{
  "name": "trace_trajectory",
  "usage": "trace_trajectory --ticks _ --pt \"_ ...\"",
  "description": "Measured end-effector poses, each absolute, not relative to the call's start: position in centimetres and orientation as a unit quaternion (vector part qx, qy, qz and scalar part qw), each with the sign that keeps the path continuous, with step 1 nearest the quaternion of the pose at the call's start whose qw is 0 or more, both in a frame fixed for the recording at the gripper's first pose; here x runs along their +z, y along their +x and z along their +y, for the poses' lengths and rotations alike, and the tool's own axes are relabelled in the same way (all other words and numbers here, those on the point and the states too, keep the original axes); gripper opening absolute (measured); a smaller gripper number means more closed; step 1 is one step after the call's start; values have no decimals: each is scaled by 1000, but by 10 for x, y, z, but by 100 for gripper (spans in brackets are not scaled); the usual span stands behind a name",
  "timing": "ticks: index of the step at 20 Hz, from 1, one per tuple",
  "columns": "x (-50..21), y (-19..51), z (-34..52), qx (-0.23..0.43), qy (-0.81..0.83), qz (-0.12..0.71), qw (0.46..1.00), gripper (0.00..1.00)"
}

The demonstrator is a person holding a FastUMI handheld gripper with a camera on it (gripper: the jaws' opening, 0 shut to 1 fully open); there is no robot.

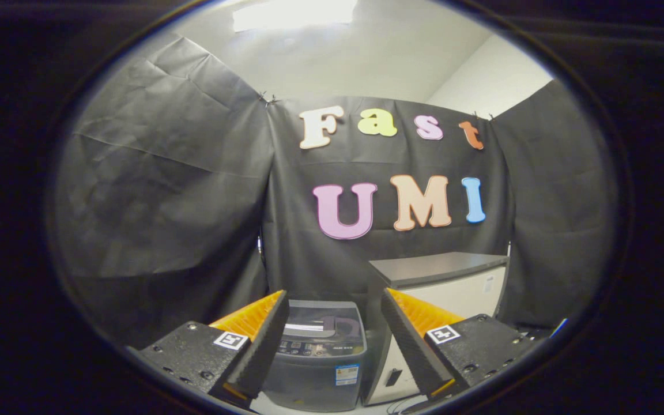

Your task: Put the clothes into the washing machine and then close the washing machine lid.

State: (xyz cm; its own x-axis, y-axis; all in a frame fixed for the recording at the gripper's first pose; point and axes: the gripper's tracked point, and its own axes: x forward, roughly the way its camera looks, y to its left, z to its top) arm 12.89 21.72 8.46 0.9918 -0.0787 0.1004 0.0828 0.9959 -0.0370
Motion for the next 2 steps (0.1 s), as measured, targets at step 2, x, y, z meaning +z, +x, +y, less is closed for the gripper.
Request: trace_trajectory --ticks 2 --pt "80 132 220 -37 -19 -44 998 97"
